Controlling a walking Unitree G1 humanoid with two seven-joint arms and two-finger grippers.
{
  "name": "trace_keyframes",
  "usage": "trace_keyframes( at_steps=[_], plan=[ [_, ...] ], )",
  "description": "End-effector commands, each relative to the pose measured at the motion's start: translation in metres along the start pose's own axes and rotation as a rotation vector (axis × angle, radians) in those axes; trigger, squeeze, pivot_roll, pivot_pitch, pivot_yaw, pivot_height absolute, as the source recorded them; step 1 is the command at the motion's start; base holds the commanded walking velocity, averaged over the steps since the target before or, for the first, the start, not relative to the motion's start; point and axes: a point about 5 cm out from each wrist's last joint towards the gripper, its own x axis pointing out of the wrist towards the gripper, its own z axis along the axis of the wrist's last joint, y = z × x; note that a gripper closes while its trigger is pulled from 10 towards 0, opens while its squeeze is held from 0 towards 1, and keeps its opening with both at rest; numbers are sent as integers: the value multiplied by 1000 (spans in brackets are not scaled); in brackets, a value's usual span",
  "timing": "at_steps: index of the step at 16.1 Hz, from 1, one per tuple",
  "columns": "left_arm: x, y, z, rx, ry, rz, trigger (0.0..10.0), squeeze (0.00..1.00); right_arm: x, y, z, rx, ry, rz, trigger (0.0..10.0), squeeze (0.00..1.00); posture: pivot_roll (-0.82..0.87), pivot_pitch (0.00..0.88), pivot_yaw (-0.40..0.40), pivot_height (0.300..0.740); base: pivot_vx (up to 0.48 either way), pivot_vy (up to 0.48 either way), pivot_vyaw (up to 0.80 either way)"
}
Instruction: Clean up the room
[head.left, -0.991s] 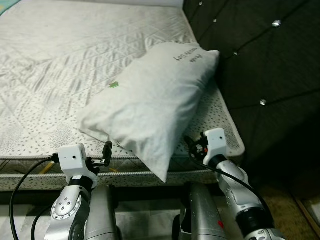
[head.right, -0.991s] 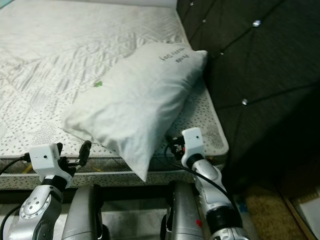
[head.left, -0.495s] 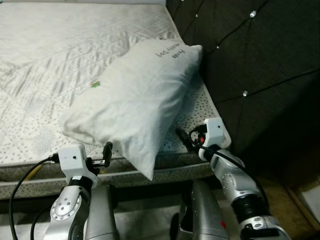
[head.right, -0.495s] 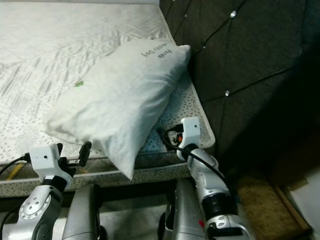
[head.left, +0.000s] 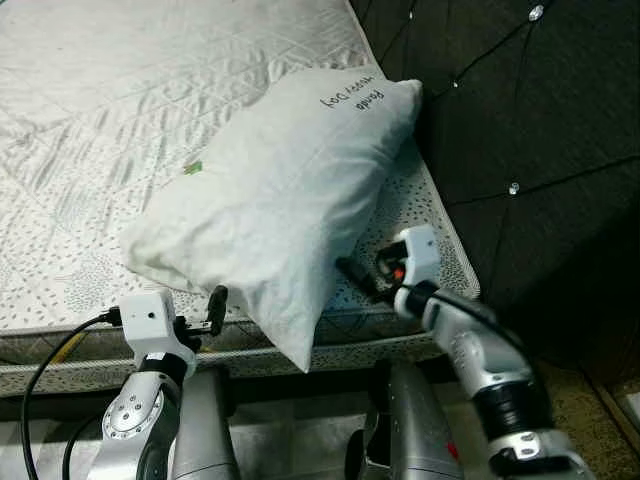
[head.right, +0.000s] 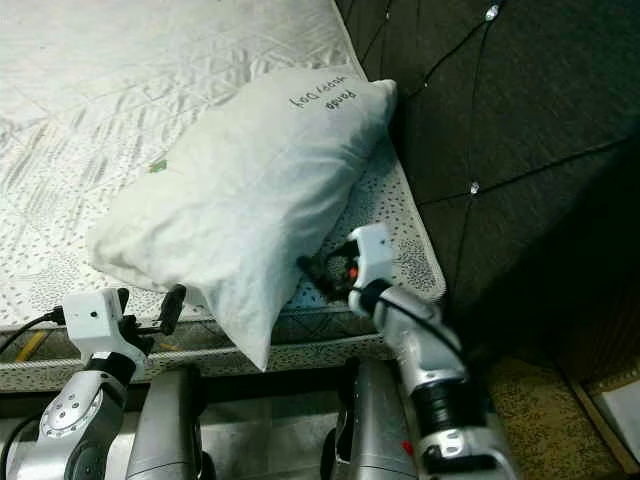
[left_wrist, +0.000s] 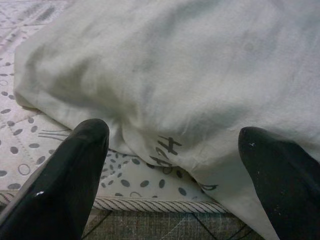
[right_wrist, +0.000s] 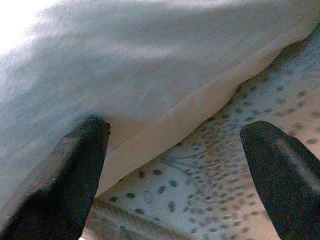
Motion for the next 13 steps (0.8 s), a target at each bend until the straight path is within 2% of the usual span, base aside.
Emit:
trace_keyframes(
  at_steps=[1,2,4,5,8,9,10,11,12,13],
  plan=[
    [0,-2,1,3,3,-18,10000,0,-2,-10,7,-4,-10,-36,10000,1000,90,140,-21,517,0,0,0],
    [0,-2,1,3,5,-20,10000,0,-3,-19,11,5,-10,-67,10000,1000,88,138,-20,517,0,0,0],
    [0,-2,1,2,5,-22,10000,0,-5,-25,14,58,-9,-75,10000,1000,88,138,-20,517,0,0,0],
    [1,-3,1,0,7,-28,10000,0,-10,-26,12,152,26,-35,10000,1000,86,133,-21,517,0,0,0],
    [2,-3,0,-3,9,-28,10000,0,-14,-18,4,126,40,3,10000,1000,82,127,-21,517,0,0,0],
    [2,-3,0,-4,11,-31,10000,0,-14,-14,2,129,14,5,10000,878,80,125,-19,517,0,0,800],
    [3,-4,0,-5,11,-35,10000,0,-13,-10,2,138,-5,4,10000,580,79,124,-17,517,0,0,800],
    [3,-5,0,-5,11,-37,10000,0,-12,-9,2,142,-9,1,10000,396,77,121,-13,517,0,0,800],
    [4,-5,0,-4,12,-43,10000,0,-13,-9,7,146,-30,-18,10000,0,77,121,-13,517,0,0,0],
    [4,-5,0,-4,11,-44,10000,0,-13,-10,9,148,-37,-26,10000,0,77,121,-13,517,0,0,0]
  ],
)
